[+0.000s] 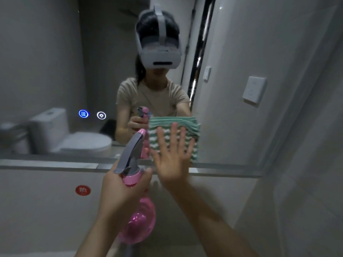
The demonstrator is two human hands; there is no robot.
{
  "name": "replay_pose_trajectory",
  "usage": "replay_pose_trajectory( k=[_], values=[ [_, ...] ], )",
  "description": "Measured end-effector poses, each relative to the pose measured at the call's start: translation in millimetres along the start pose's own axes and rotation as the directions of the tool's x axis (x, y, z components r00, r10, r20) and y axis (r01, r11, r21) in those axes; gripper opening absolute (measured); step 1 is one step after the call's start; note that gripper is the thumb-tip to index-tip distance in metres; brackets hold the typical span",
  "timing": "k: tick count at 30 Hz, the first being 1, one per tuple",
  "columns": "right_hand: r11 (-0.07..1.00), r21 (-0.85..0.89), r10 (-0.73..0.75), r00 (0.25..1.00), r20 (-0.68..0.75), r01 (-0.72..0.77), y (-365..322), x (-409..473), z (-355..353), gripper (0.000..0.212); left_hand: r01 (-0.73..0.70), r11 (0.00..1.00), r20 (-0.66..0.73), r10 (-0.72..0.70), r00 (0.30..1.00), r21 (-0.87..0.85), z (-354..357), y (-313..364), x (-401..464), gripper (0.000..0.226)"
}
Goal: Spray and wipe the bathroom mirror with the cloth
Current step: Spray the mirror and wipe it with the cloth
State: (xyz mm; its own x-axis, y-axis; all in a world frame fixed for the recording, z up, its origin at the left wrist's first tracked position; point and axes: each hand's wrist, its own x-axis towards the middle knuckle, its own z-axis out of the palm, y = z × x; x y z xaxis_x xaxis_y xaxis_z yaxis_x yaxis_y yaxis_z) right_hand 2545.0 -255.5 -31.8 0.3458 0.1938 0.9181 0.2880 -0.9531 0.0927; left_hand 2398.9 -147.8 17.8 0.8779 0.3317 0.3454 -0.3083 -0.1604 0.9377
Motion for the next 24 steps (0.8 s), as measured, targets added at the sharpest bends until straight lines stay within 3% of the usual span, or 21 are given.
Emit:
replay_pose_trajectory(
  k=[4,9,12,16,24],
  values=[
    [0.996,0.022,-0.09,0.996,0.022,0.089,-55,-3,8,0.062,-0.115,0.982,-0.112,0.132,0.985,0.148,-38,-4,2,0.011],
    [0.992,0.012,-0.122,0.992,0.041,0.122,-76,-6,10,0.075,-0.135,0.969,-0.153,0.169,0.974,0.208,-77,1,0,0.015],
    [0.983,0.018,-0.185,0.982,0.047,0.184,-61,-2,5,0.068,-0.103,0.977,-0.163,0.134,0.978,0.187,-84,3,-8,0.014],
    [0.928,-0.026,-0.37,0.926,0.071,0.373,-20,4,-4,0.051,-0.126,0.976,-0.143,0.152,0.978,0.176,-81,7,-15,0.017],
    [0.947,-0.109,-0.308,0.951,-0.024,0.303,63,0,-15,0.059,-0.149,0.976,-0.047,0.158,0.986,0.159,-47,19,-16,0.013]
  ],
)
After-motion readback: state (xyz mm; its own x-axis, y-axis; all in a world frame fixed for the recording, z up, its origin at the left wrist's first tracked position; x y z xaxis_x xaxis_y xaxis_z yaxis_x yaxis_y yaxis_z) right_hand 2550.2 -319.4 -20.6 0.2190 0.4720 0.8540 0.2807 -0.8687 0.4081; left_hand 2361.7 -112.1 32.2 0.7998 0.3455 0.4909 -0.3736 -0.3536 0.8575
